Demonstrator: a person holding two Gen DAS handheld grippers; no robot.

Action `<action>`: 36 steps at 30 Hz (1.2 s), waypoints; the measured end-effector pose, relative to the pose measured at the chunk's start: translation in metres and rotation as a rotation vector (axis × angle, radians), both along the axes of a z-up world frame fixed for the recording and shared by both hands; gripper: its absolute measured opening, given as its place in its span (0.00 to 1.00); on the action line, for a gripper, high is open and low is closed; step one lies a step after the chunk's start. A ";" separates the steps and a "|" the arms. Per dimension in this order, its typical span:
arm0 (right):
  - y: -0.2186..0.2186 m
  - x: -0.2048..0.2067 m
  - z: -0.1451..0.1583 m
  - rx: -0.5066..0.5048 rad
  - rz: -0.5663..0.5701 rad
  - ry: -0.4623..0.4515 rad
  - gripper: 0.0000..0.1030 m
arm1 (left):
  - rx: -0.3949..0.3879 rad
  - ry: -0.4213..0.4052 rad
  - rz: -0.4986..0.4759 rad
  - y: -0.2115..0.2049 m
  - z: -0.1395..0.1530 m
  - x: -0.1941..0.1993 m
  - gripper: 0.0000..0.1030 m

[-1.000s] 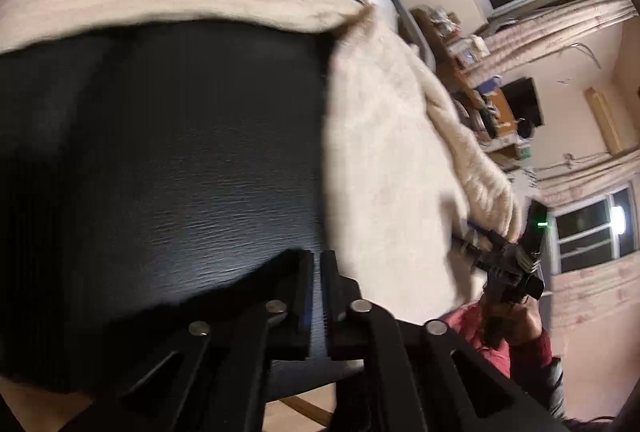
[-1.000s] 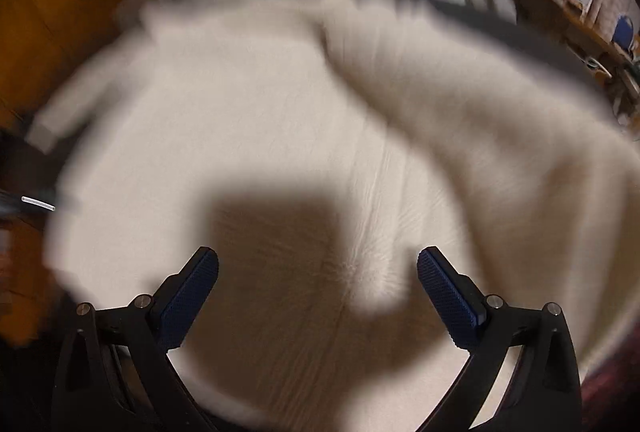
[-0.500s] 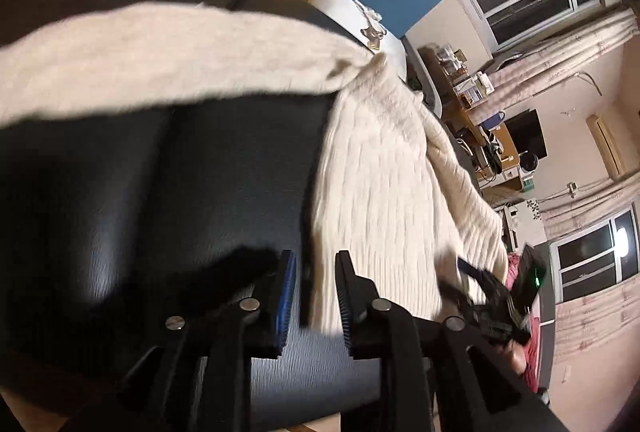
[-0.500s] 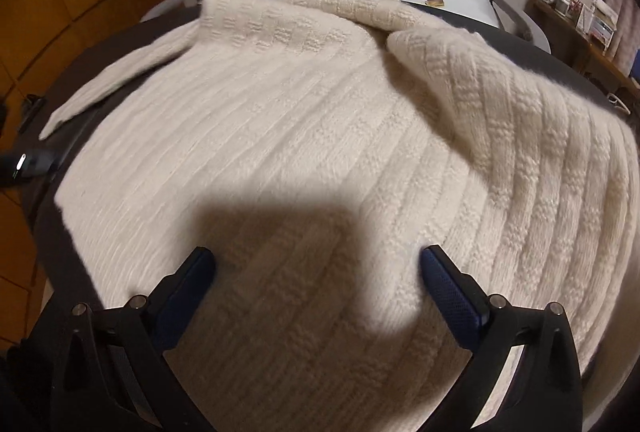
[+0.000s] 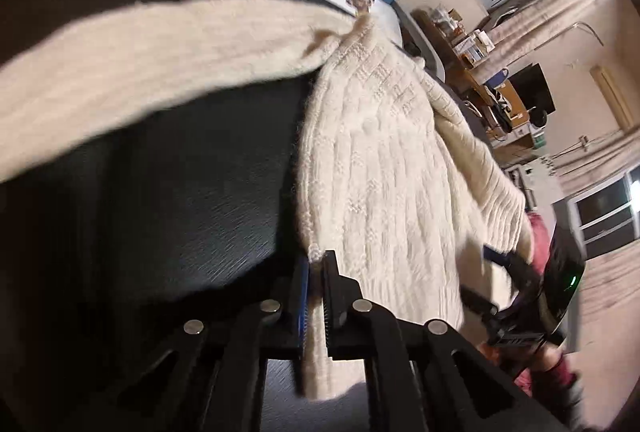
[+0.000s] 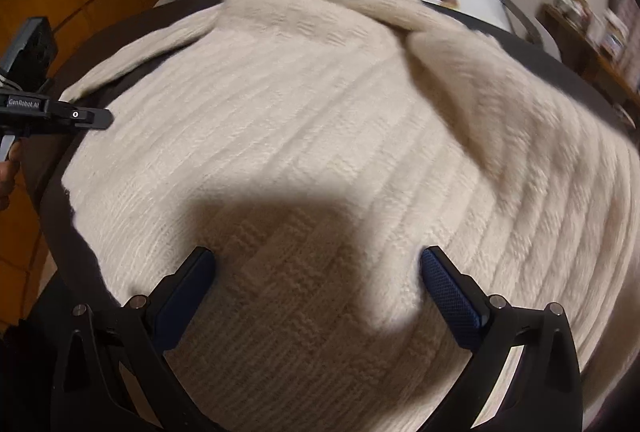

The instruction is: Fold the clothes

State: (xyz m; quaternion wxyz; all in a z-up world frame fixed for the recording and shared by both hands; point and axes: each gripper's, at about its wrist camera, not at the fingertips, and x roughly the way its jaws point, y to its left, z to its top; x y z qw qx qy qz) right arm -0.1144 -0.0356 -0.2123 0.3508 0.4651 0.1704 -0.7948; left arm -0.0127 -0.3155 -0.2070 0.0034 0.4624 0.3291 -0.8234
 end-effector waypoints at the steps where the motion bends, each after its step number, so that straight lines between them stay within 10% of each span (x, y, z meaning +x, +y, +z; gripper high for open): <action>1: -0.004 0.001 0.001 0.005 0.004 0.002 1.00 | -0.013 0.014 0.020 -0.001 0.002 0.013 0.04; 10: -0.019 -0.008 0.007 -0.012 0.045 -0.043 1.00 | -0.079 -0.010 0.177 -0.019 0.016 0.071 0.15; 15: 0.027 -0.007 0.037 -0.144 -0.046 -0.064 1.00 | -0.183 0.169 0.028 0.011 0.060 0.045 0.19; 22: 0.064 -0.011 0.005 -0.080 -0.212 -0.125 1.00 | -0.211 -0.020 -0.087 0.053 0.002 0.013 0.17; 28: 0.044 -0.013 -0.004 -0.010 -0.195 -0.041 1.00 | -0.122 0.012 -0.081 0.048 0.008 0.035 0.19; 36: 0.058 -0.052 0.059 -0.177 -0.251 0.002 1.00 | -0.319 0.117 -0.108 0.016 0.067 -0.036 0.19</action>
